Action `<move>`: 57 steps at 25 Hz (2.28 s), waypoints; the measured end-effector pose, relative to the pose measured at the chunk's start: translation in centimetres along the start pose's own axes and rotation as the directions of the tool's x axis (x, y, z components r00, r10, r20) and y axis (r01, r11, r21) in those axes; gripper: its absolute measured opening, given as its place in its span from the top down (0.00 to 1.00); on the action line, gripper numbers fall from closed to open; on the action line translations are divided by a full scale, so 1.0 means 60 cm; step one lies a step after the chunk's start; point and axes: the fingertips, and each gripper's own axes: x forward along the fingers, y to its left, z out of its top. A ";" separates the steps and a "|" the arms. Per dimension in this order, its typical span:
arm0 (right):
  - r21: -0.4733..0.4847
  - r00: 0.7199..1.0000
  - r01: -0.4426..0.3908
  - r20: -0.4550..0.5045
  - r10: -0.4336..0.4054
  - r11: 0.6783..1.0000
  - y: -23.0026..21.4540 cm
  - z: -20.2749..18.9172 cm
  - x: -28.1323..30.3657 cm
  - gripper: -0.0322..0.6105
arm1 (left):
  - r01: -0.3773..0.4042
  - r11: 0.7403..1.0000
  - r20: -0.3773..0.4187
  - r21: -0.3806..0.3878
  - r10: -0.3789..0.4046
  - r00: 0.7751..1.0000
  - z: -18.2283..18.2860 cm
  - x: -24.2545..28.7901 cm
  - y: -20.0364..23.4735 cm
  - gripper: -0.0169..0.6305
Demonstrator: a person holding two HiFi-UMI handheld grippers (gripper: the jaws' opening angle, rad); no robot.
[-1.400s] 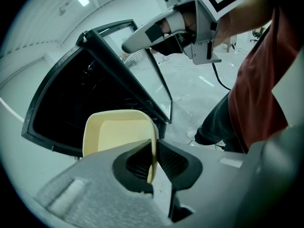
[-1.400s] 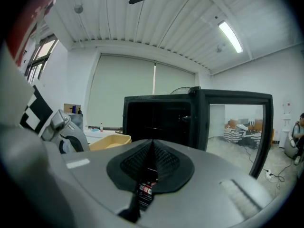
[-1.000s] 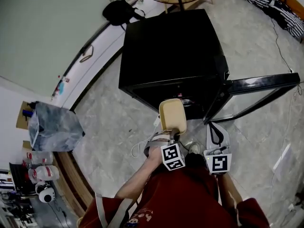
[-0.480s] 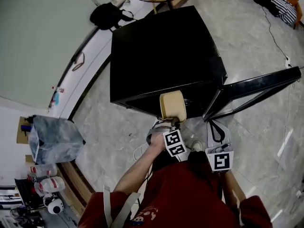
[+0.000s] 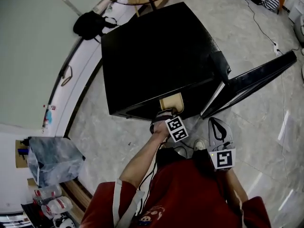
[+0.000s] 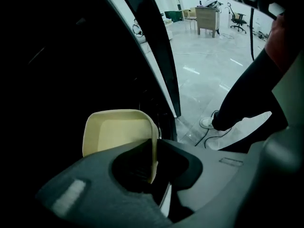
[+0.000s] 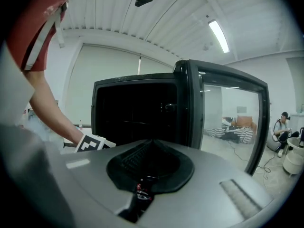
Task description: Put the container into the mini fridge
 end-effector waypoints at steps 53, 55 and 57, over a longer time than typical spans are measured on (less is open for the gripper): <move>-0.019 0.985 0.138 -0.099 -0.139 0.990 -0.012 -0.063 -0.072 0.95 | -0.266 0.958 -0.010 0.106 0.269 0.963 0.006 0.109 0.129 0.66; -0.017 0.989 0.117 -0.088 -0.118 0.993 -0.013 -0.058 -0.072 0.95 | -0.271 0.959 -0.013 0.085 0.273 0.962 0.009 0.097 0.123 0.66; -0.014 0.993 0.089 -0.078 -0.090 0.996 -0.012 -0.054 -0.071 0.95 | -0.270 0.961 -0.016 0.059 0.272 0.962 0.012 0.084 0.113 0.66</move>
